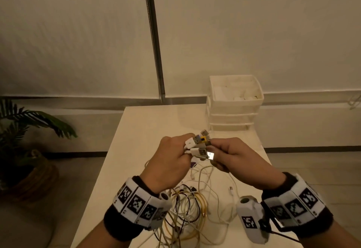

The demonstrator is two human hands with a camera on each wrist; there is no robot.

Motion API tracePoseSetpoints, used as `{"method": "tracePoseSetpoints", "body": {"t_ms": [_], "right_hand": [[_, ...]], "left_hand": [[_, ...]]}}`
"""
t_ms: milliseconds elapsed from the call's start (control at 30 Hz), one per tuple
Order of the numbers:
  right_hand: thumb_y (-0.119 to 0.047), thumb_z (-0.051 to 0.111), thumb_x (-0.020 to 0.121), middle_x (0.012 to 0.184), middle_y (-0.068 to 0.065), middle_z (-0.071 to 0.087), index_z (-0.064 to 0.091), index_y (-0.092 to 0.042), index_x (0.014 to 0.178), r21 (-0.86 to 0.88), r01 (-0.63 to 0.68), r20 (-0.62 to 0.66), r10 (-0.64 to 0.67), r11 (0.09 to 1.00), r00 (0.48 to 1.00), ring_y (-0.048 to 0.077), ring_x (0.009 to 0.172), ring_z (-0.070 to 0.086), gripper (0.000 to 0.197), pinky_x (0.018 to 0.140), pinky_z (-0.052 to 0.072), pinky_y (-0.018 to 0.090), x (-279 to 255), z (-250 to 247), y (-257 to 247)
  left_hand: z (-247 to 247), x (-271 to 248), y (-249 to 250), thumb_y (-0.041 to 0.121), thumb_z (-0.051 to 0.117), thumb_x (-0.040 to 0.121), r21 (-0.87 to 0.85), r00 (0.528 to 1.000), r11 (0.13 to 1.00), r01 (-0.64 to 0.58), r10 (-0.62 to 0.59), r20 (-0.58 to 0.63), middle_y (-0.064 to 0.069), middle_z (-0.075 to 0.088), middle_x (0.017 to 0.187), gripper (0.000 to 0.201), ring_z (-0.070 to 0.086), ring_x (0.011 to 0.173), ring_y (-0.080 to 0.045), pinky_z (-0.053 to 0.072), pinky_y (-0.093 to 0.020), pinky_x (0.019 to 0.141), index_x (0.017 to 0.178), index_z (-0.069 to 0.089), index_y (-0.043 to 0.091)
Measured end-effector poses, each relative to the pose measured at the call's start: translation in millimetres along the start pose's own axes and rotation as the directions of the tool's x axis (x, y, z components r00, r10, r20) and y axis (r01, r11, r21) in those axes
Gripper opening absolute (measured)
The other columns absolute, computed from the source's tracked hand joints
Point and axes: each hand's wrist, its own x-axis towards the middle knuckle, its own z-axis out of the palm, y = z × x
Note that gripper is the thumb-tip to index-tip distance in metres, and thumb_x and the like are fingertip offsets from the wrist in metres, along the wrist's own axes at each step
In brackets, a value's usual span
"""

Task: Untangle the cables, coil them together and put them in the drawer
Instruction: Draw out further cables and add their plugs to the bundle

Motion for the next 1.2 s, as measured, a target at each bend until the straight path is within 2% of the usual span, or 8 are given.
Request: {"method": "tracePoseSetpoints", "body": {"t_ms": [167, 367, 500, 600, 700, 900, 1033, 1200], "right_hand": [[-0.015, 0.042, 0.102, 0.055, -0.003, 0.044, 0.066, -0.007, 0.089, 0.138, -0.011, -0.050, 0.018, 0.990, 0.999, 0.015, 0.056, 0.036, 0.028, 0.055, 0.033, 0.022, -8, -8, 0], [-0.011, 0.041, 0.102, 0.057, 0.005, 0.045, 0.065, -0.006, 0.087, 0.149, -0.054, -0.111, 0.071, 0.987, 0.991, 0.020, 0.057, 0.038, 0.028, 0.058, 0.035, 0.025, -12, -16, 18], [-0.009, 0.041, 0.102, 0.057, 0.008, 0.041, 0.063, -0.005, 0.084, 0.152, -0.061, -0.140, 0.082, 0.986, 0.987, 0.022, 0.057, 0.033, 0.029, 0.058, 0.031, 0.034, -2, -8, 17], [-0.012, 0.042, 0.101, 0.055, 0.001, 0.043, 0.064, -0.006, 0.084, 0.106, -0.026, -0.130, 0.040, 0.994, 0.991, 0.015, 0.054, 0.036, 0.029, 0.058, 0.032, 0.031, 8, -2, 10], [-0.011, 0.042, 0.101, 0.064, 0.009, 0.049, 0.063, 0.001, 0.091, 0.120, -0.004, -0.100, 0.017, 0.993, 0.995, 0.016, 0.057, 0.039, 0.026, 0.055, 0.034, 0.027, 15, -1, 4], [-0.012, 0.042, 0.102, 0.059, -0.002, 0.052, 0.064, -0.004, 0.089, 0.160, 0.073, -0.086, -0.060, 0.984, 0.994, 0.015, 0.056, 0.042, 0.027, 0.057, 0.036, 0.028, 11, -6, 2], [-0.009, 0.041, 0.102, 0.057, -0.003, 0.051, 0.065, -0.004, 0.088, 0.207, 0.041, -0.109, -0.019, 0.977, 0.994, 0.013, 0.055, 0.042, 0.029, 0.058, 0.037, 0.027, 9, -4, 19], [-0.008, 0.041, 0.102, 0.059, 0.000, 0.051, 0.065, -0.007, 0.085, 0.216, 0.005, -0.098, 0.017, 0.976, 0.995, 0.014, 0.057, 0.043, 0.029, 0.057, 0.038, 0.023, 10, -1, 40]], "left_hand": [[-23, 7, -10, 0.011, 0.045, 0.088, 0.001, 0.968, 0.994, 0.109, -0.106, -0.230, 0.011, 0.063, 0.060, 0.034, 0.051, 0.056, -0.012, 0.035, -0.027, 0.052, 0.070, 0.065, 0.033], [-71, 9, -38, 0.005, 0.050, 0.092, -0.143, 0.780, 0.937, 0.320, -0.346, -0.521, 0.003, 0.052, 0.059, 0.032, 0.045, 0.055, -0.020, 0.033, -0.033, 0.055, 0.070, 0.063, 0.023], [-60, 4, -16, 0.002, 0.045, 0.096, 0.163, 0.857, 0.921, 0.355, -0.250, -0.450, 0.012, 0.055, 0.074, 0.036, 0.051, 0.060, -0.012, 0.035, -0.017, 0.051, 0.113, 0.064, 0.028], [-34, -1, 1, 0.001, 0.045, 0.090, 0.235, 0.973, 0.962, 0.136, -0.085, -0.216, 0.011, 0.071, 0.094, 0.067, 0.064, 0.063, -0.008, 0.050, -0.014, 0.059, 0.144, 0.042, 0.041], [-4, -1, 10, 0.019, 0.039, 0.080, 0.183, 1.000, 0.983, 0.029, -0.029, -0.002, 0.001, 0.074, 0.089, 0.046, 0.065, 0.073, -0.018, 0.051, -0.031, 0.065, 0.119, 0.061, 0.031], [-6, 8, 6, -0.001, 0.044, 0.084, 0.096, 0.976, 0.994, 0.060, -0.039, -0.213, 0.010, 0.057, 0.062, 0.033, 0.050, 0.054, -0.011, 0.032, -0.016, 0.048, 0.083, 0.054, 0.031], [-44, 22, 0, -0.007, 0.045, 0.092, 0.097, 0.869, 0.982, 0.162, -0.095, -0.486, 0.016, 0.052, 0.064, 0.039, 0.051, 0.058, 0.000, 0.035, -0.015, 0.051, 0.080, 0.056, 0.029], [-81, 29, -32, 0.004, 0.047, 0.093, -0.008, 0.714, 0.937, 0.349, -0.272, -0.645, 0.001, 0.054, 0.068, 0.023, 0.054, 0.067, -0.024, 0.036, -0.032, 0.055, 0.076, 0.058, 0.014]]}}
